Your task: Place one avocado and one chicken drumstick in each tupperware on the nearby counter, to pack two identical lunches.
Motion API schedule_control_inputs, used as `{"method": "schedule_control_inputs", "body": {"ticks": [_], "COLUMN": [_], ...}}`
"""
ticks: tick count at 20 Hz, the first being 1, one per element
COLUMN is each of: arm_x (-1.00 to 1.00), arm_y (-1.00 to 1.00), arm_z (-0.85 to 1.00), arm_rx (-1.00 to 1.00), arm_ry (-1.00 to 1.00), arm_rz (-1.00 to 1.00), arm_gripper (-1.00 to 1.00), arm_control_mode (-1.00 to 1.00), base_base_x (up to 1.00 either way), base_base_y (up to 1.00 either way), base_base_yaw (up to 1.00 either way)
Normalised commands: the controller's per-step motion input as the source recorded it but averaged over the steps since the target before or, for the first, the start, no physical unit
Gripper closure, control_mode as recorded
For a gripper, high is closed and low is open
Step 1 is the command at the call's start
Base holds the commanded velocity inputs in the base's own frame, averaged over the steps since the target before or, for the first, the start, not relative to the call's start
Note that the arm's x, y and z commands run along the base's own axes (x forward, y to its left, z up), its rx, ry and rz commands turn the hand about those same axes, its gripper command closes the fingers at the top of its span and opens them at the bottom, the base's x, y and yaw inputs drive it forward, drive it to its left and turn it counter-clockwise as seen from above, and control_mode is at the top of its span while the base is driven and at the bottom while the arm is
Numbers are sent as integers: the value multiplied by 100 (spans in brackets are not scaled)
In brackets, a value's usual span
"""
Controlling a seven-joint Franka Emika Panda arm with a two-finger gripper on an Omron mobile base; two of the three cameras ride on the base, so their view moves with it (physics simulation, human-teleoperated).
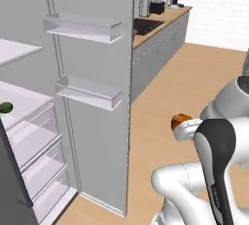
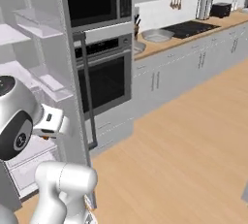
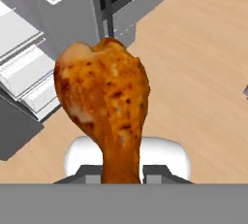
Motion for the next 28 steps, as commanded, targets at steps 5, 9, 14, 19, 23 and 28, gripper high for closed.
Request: {"method": "schedule_control_inputs", "body": {"ticks": [5, 9, 14, 19, 23, 28], "arm_x": [0, 0, 0, 0, 0, 0], "arm_y": [0, 0, 0, 0, 0, 0], "arm_z": [0, 0, 0, 0, 0, 0], "arm_rx": [0, 0, 0, 0, 0, 0], "arm_ry": [0, 0, 0, 0, 0, 0], "arm_rz": [0, 0, 0, 0, 0, 0], "arm_gripper": [100, 100, 100, 100, 100, 100], "arm_control_mode": [100, 100, 100, 100, 100, 100], "base_base_x": [18, 88, 100, 100, 100, 100], "base_base_y": [-27, -24, -31, -12, 0, 0], "base_base_yaw": [-66, -26, -4, 0, 0, 0]}}
